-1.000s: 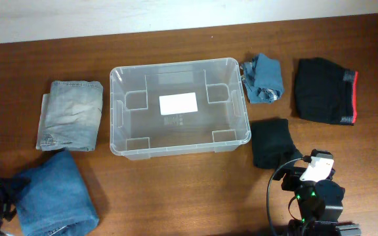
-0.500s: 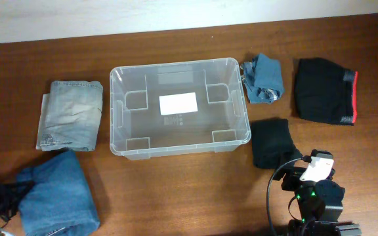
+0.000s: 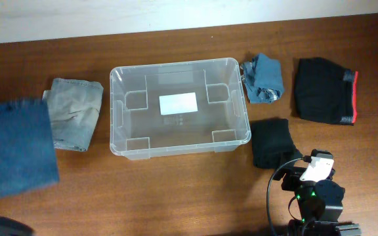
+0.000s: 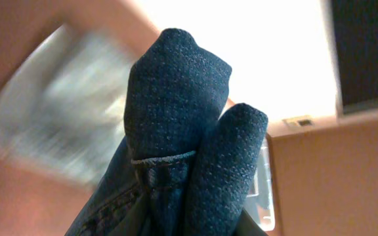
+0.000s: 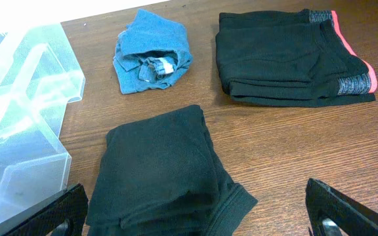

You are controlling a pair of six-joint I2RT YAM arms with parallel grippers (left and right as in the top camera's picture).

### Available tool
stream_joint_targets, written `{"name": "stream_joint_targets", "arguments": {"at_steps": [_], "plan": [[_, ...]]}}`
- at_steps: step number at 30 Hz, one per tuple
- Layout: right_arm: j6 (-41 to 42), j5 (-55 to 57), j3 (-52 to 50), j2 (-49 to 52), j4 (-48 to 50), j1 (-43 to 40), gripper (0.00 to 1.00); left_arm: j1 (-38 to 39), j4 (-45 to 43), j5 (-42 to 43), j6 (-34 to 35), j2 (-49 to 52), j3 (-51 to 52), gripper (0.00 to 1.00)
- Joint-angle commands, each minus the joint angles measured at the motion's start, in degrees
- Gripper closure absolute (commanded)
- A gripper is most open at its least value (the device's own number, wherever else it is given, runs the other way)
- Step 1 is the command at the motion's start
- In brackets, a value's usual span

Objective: Pack container
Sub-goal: 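Lift the dark-blue jeans and carry them over the bin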

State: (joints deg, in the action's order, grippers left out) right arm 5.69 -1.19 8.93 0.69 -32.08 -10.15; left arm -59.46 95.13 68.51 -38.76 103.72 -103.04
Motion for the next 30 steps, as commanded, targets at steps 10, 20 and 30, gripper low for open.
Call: {"name": "stream_joint_targets", "arguments": {"at_steps": [10, 20, 30], "plan": [[-0.37, -0.31, -0.37, -0.33, -0.02, -0.37, 0.02, 27.80, -5.66, 21.64, 3.41, -15.02, -2.45, 0.99], [-0.37, -0.31, -0.37, -0.33, -0.04, -0.37, 0.02, 45.24, -45.11, 5.64, 30.93, -15.15, -12.70, 1.00], [-0.35, -0.31, -0.37, -0.33, -0.02, -0.37, 0.02, 68.41, -47.50, -33.86, 64.22, -9.79, -18.53, 1.00]]}}
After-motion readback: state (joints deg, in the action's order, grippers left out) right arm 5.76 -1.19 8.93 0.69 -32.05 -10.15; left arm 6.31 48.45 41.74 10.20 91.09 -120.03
